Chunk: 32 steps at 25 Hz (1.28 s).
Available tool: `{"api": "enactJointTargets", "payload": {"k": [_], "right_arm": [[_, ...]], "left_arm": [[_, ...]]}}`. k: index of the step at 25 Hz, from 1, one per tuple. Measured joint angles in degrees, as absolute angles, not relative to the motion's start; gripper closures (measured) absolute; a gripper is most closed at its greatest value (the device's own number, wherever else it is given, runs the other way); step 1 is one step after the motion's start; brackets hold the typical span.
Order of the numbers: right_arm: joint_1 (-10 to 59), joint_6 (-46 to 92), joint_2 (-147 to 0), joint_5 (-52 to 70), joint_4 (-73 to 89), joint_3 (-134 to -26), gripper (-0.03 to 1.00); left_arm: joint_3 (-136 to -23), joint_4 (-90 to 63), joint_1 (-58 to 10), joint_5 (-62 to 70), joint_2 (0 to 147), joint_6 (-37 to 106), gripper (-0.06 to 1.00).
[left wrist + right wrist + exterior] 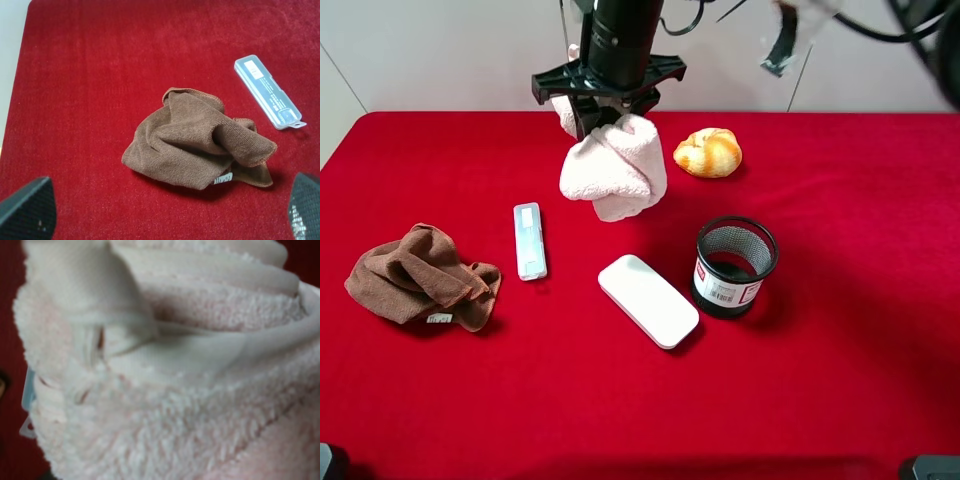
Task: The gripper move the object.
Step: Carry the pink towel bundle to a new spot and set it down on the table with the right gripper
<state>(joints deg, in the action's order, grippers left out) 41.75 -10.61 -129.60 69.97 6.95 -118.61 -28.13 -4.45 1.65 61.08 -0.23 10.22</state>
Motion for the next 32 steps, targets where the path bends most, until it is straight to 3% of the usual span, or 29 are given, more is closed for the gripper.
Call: {"api": "enactJointTargets", "payload": {"k": [12, 32], "right_arm": [[41.7, -10.4, -138.2, 69.4, 8.0, -127.2, 0.61], [41.7, -8.1, -145.9, 60.5, 10.7, -128.2, 0.61]], "left_arm": [[-28.1, -4.4, 1.7, 61.1, -0.2, 10.2, 0.03], [-28.1, -4.4, 1.7, 61.1, -0.2, 10.2, 0.03]]}}
